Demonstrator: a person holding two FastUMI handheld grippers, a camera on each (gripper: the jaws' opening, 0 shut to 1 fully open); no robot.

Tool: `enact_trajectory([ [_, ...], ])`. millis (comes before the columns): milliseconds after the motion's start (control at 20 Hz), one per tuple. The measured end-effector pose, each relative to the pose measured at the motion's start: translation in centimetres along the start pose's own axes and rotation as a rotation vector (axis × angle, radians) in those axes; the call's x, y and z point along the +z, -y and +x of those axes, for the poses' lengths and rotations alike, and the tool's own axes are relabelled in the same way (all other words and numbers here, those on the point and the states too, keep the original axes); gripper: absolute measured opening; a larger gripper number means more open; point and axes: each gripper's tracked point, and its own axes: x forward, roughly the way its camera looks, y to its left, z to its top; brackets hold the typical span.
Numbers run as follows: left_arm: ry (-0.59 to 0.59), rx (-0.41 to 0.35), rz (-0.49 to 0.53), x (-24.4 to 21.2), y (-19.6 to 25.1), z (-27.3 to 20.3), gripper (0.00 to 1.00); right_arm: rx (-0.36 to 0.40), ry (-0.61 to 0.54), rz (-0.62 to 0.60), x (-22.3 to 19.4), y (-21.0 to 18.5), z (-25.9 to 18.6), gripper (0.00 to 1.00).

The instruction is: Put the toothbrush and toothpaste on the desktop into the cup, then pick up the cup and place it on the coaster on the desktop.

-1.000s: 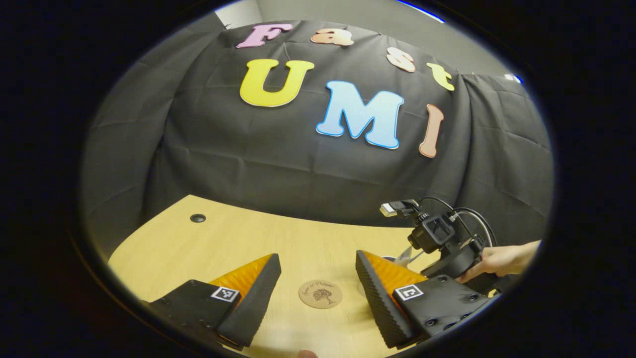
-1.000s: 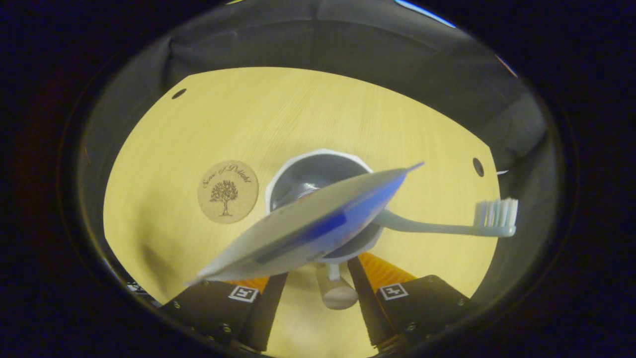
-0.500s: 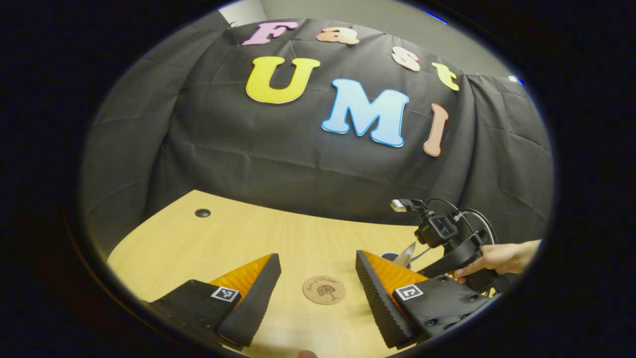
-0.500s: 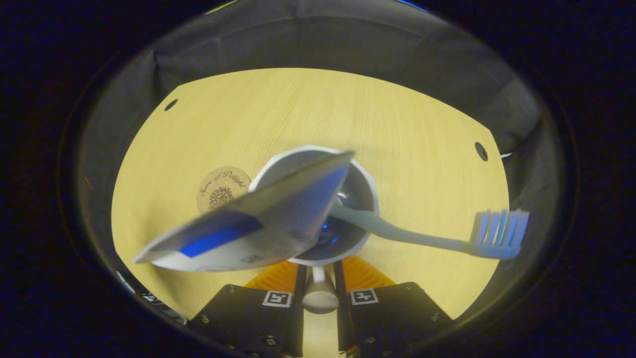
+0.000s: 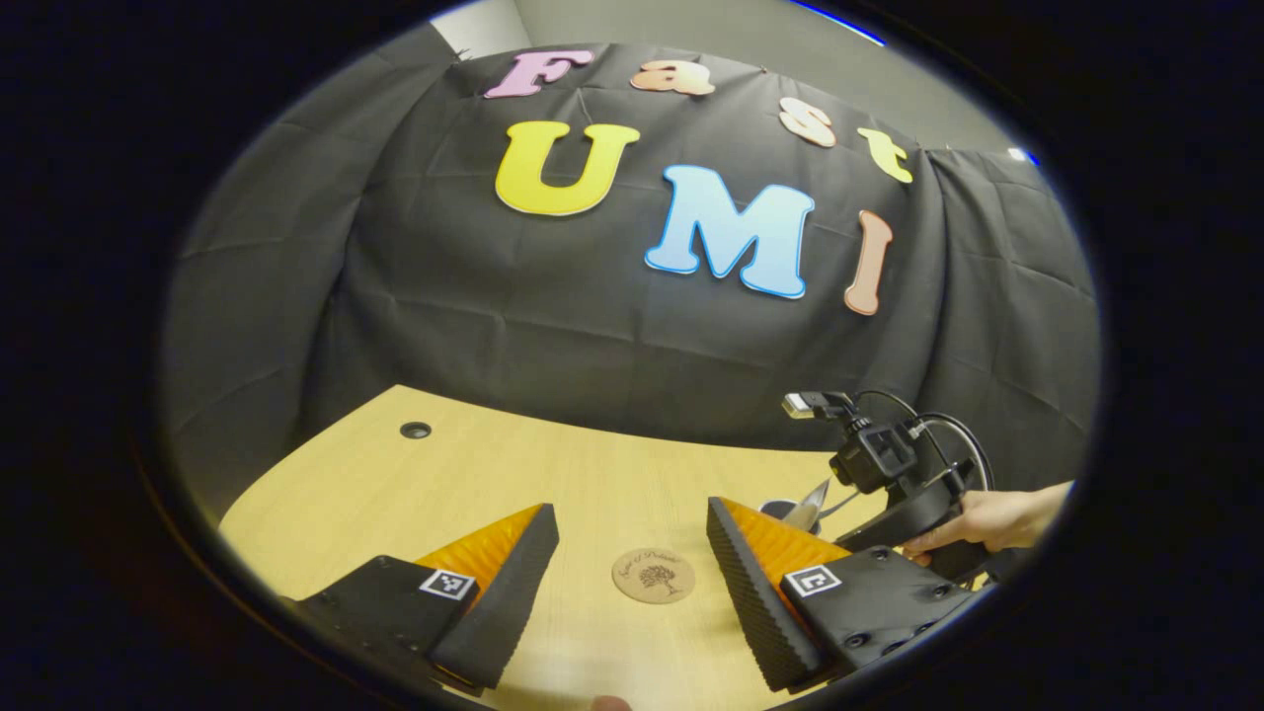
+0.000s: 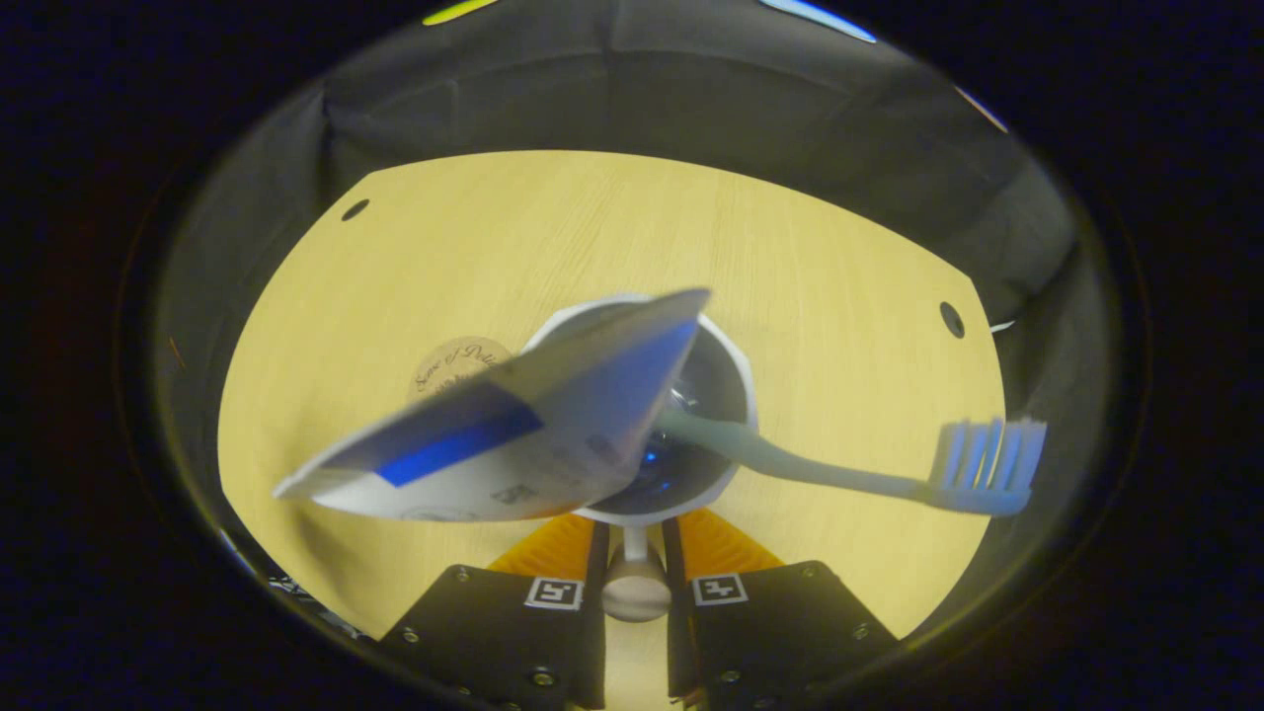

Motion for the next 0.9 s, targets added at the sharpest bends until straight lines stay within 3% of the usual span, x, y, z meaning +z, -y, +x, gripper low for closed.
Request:
enact_trajectory([
  [450,0.023,0.038,-0.005,0.5,-1.8,-2.6,0.97,0.060,0.028,-0.066,1.6,-5.5,-1.1,0.25],
  [900,0.030,0.071,-0.023,0.4,-4.0,-4.3,0.98,0.076,-0.005,-0.115,2.9,-9.2,1.2,0.25],
])
